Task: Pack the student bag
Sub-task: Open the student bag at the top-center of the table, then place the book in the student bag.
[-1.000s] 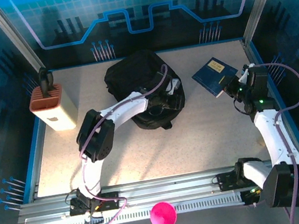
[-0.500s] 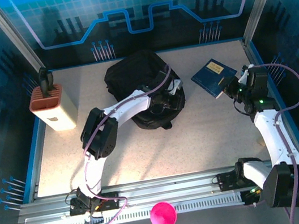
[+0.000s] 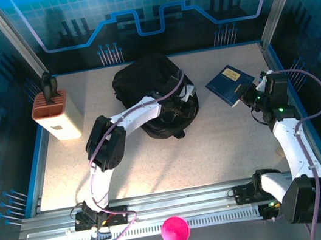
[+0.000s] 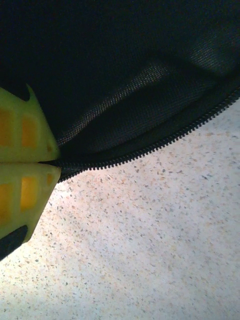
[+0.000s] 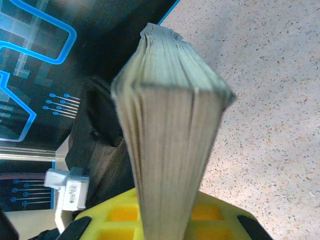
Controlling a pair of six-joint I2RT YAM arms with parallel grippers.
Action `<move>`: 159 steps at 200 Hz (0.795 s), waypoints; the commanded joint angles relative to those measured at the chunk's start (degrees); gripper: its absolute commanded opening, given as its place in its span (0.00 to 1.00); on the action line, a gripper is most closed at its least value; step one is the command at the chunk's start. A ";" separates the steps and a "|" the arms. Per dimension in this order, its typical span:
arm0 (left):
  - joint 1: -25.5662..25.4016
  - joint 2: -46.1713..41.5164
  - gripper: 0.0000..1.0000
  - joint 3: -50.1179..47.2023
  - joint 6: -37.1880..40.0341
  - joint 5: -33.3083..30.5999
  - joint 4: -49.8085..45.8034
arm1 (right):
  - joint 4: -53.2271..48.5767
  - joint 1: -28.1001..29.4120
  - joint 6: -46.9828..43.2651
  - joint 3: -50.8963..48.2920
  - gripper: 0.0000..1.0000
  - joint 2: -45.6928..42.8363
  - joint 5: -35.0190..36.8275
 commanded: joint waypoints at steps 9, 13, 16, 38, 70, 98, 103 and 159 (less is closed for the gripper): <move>2.00 -11.44 0.05 -7.04 -2.53 -2.75 10.34 | -0.82 -0.77 -2.11 0.92 0.00 -0.69 -5.52; 2.21 -12.48 0.05 -8.28 -3.06 -3.21 11.90 | -0.95 -0.78 -2.15 1.17 0.00 -0.35 -6.53; 2.39 -13.14 0.05 -9.07 -3.49 -3.48 13.04 | -1.12 -0.67 -2.22 1.27 0.00 -0.08 -7.23; 2.98 -16.78 0.04 -13.35 -5.44 -5.42 18.95 | -2.99 1.07 -2.43 2.92 0.00 1.12 -9.27; 3.09 -19.44 0.04 -15.05 -6.40 -6.89 23.81 | -5.39 7.20 -0.81 4.15 0.00 2.35 -6.30; 3.05 -21.81 0.04 -17.14 -7.12 -4.35 30.60 | -1.20 13.69 3.41 2.49 0.00 4.14 -4.29; 3.03 -22.09 0.04 -17.31 -7.21 -3.93 31.19 | -0.05 14.81 4.30 2.12 0.00 4.54 -4.09; 3.08 -23.03 0.04 -17.75 -7.48 -1.57 32.40 | 9.60 25.01 11.72 3.35 0.00 12.67 -1.09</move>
